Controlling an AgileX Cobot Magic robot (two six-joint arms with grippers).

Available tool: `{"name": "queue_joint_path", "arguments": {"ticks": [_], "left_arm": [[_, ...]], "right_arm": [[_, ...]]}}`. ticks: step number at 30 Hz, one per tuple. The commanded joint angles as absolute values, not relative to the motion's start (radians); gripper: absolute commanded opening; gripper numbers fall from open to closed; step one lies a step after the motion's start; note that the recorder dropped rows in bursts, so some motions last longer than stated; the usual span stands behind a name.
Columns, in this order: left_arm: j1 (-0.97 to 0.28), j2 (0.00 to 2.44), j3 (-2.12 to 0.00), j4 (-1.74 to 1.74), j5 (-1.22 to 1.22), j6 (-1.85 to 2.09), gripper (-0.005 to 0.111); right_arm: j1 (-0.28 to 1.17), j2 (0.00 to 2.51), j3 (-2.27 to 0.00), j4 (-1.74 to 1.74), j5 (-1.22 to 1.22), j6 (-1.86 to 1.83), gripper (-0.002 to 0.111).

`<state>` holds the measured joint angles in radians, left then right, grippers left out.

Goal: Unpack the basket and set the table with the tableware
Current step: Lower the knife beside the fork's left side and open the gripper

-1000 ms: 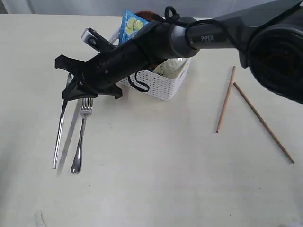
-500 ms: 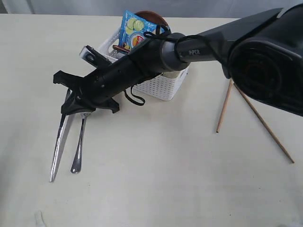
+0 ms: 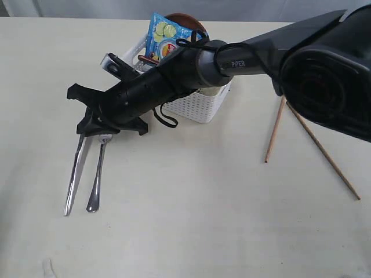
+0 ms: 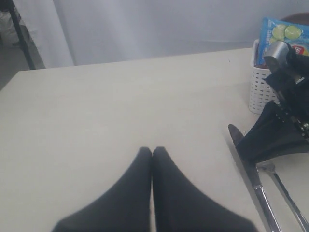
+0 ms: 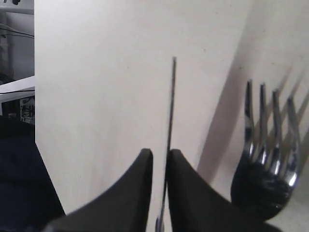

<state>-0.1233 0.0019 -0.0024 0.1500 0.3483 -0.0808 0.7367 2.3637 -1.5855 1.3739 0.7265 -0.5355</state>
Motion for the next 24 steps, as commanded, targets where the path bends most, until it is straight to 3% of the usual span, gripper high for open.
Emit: {"name": "queue_joint_path", "arguments": {"ticks": [1, 10, 20, 24], "left_arm": [[-0.128, 0.000, 0.000, 0.153, 0.348, -0.083, 0.000], [-0.128, 0.000, 0.000, 0.153, 0.348, -0.083, 0.000], [-0.128, 0.000, 0.000, 0.153, 0.348, -0.083, 0.000], [-0.128, 0.000, 0.000, 0.153, 0.348, -0.083, 0.000]], "right_arm": [[0.734, 2.357, -1.586, 1.381, 0.720, -0.547, 0.033], [0.734, 2.357, -1.586, 1.381, 0.725, -0.545, 0.034], [0.734, 2.339, -1.627, 1.379, 0.897, -0.591, 0.034], [0.734, 2.307, -1.627, 1.288, 0.895, -0.580, 0.019]]}}
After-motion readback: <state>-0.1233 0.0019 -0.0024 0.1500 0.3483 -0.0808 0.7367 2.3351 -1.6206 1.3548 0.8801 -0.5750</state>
